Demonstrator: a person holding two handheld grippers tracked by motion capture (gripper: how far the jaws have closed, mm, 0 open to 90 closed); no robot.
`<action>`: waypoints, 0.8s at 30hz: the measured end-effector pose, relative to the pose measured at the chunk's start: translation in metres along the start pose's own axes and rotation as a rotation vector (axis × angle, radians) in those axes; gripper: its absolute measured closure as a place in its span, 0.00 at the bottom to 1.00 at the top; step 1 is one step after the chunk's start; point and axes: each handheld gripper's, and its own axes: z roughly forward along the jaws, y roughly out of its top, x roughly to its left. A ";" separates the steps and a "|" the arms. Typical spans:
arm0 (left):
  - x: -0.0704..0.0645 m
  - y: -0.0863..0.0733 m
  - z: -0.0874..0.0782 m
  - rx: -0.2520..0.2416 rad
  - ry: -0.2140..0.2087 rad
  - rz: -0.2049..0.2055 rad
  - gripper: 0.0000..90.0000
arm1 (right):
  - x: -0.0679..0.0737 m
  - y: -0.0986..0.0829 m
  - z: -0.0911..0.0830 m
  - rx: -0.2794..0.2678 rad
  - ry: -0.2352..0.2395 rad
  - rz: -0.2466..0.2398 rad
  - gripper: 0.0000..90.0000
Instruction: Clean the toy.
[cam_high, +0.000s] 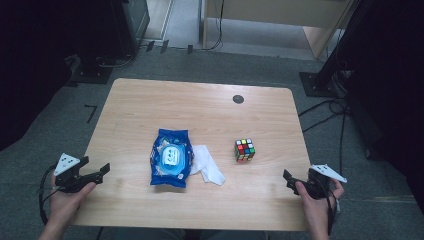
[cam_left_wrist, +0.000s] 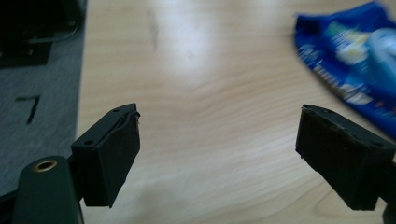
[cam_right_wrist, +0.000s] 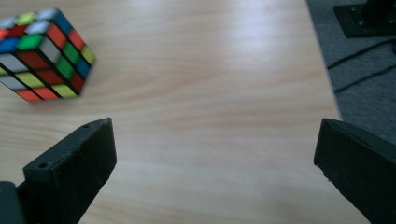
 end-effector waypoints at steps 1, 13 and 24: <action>0.002 -0.003 0.002 0.024 0.012 -0.005 0.15 | -0.004 -0.004 -0.003 0.011 -0.007 0.006 0.00; -0.012 -0.017 0.012 0.139 0.074 0.085 0.15 | -0.017 -0.035 -0.008 0.110 -0.089 -0.064 0.00; -0.021 -0.018 0.013 0.142 0.042 0.123 0.16 | -0.011 -0.036 -0.006 0.133 -0.101 -0.115 0.00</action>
